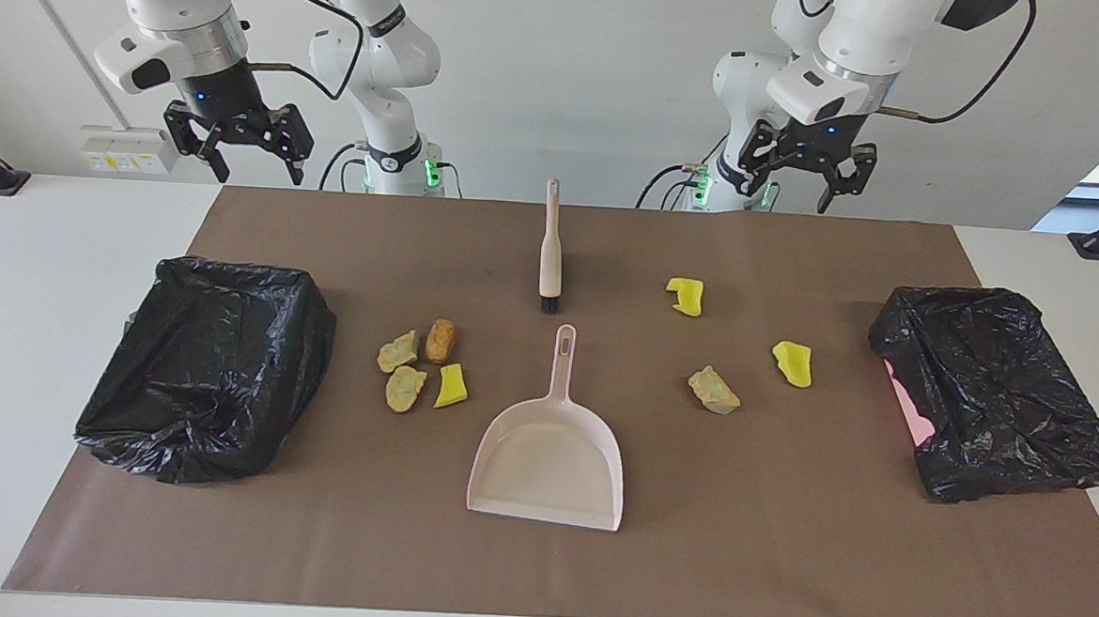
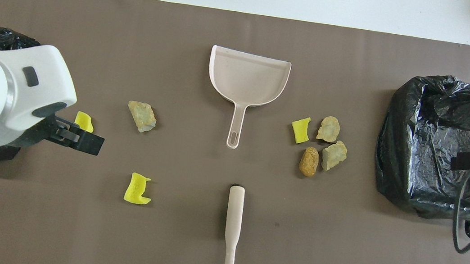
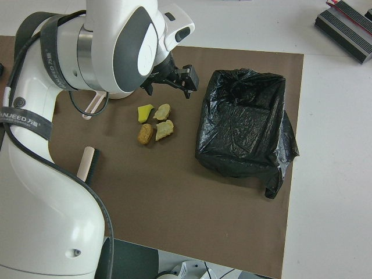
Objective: Sweep and dump trash in bin
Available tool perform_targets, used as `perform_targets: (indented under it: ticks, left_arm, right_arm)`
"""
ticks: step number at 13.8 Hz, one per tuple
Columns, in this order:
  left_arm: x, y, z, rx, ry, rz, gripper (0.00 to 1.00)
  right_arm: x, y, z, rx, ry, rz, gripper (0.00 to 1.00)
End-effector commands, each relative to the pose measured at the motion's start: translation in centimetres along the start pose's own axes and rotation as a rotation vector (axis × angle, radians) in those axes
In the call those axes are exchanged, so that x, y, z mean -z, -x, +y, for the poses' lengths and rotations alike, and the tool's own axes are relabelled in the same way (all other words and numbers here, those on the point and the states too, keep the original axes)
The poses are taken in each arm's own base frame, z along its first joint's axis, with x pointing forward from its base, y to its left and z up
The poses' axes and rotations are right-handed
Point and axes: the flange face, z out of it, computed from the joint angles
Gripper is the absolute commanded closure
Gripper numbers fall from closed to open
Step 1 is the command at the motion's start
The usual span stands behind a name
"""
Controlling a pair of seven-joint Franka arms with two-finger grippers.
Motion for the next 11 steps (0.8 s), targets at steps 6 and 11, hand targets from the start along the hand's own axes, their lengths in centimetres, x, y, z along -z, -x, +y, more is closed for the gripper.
perform_targets:
  ticks: [6, 11]
  left_arm:
    - [-7.0, 3.1, 11.6, 0.022, -0.003, 0.020, 0.00]
    - [-10.0, 5.0, 17.7, 0.011, 0.018, 0.014, 0.00]
  right_arm:
    - [-7.1, -1.9, -1.5, -0.033, -0.021, 0.029, 0.00]
    - [-13.6, -6.0, -5.4, -0.007, -0.025, 0.057, 0.00]
